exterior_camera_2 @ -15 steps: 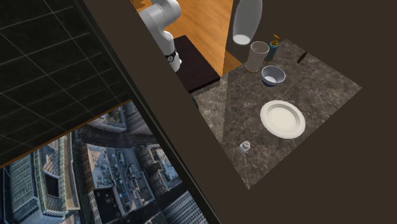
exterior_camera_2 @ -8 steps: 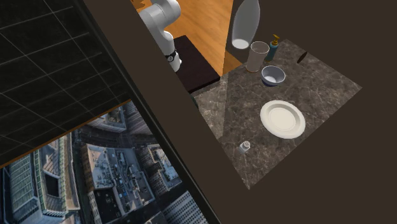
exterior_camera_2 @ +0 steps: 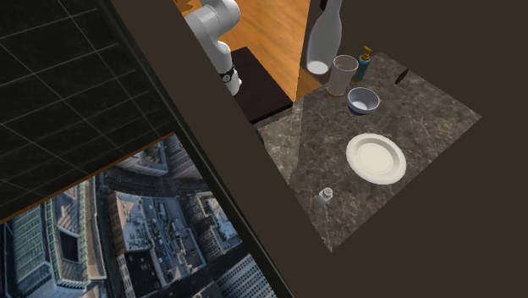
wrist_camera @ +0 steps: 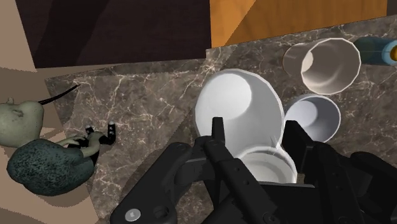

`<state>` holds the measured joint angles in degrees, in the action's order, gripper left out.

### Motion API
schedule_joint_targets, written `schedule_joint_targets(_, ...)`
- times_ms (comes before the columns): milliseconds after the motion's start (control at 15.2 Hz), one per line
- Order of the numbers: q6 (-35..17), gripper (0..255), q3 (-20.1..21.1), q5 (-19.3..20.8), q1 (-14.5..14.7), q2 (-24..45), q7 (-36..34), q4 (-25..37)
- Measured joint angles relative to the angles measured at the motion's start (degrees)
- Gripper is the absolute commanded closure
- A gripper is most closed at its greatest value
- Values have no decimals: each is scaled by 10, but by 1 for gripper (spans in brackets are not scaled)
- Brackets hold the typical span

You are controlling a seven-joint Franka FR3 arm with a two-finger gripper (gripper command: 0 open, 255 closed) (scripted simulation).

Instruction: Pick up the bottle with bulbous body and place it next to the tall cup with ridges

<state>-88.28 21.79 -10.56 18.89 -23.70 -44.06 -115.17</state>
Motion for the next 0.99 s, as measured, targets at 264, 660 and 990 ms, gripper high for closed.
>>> schedule_joint_targets(264, -29, 255, 2, -2, 1, -3, 4, -32)
schedule_joint_targets(660, -77, 255, 7, -6, 3, -6, 6, -83)
schedule_joint_targets(990, -115, 255, 12, -10, 6, -7, 8, -122)
